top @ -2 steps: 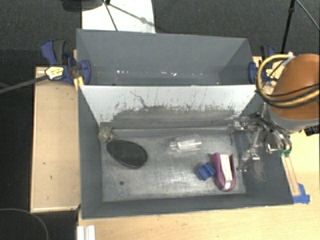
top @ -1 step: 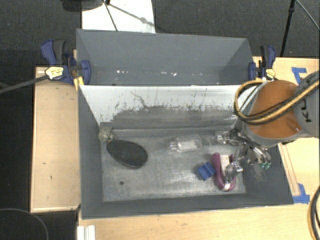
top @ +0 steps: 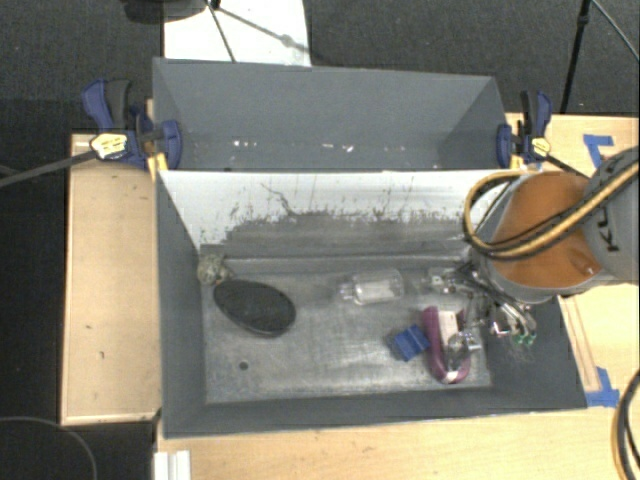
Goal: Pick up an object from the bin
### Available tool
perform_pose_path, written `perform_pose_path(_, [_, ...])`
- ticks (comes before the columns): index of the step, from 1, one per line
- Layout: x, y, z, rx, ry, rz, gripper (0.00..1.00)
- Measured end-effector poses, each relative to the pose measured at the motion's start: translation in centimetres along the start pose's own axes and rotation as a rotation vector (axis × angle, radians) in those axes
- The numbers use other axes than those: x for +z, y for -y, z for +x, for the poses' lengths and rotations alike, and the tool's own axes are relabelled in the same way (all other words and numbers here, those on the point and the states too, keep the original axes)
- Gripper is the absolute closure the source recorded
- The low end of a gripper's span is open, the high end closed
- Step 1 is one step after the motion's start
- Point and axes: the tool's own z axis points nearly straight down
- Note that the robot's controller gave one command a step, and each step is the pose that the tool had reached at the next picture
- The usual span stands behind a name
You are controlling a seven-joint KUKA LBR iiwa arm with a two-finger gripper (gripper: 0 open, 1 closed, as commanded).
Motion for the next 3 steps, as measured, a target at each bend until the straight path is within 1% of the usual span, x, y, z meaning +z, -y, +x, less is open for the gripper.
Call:
perform_pose_path(1, [-0.2,-1.4,1.7,0.482,-0.009,0.001,0.0])
perform_pose_path(2, [0.0,-2.6,1.8,0.614,-0.013,0.005,0.0])
perform_pose_path(3, [-0.2,-7.3,1.4,0.755,-0.012,0.001,0.0])
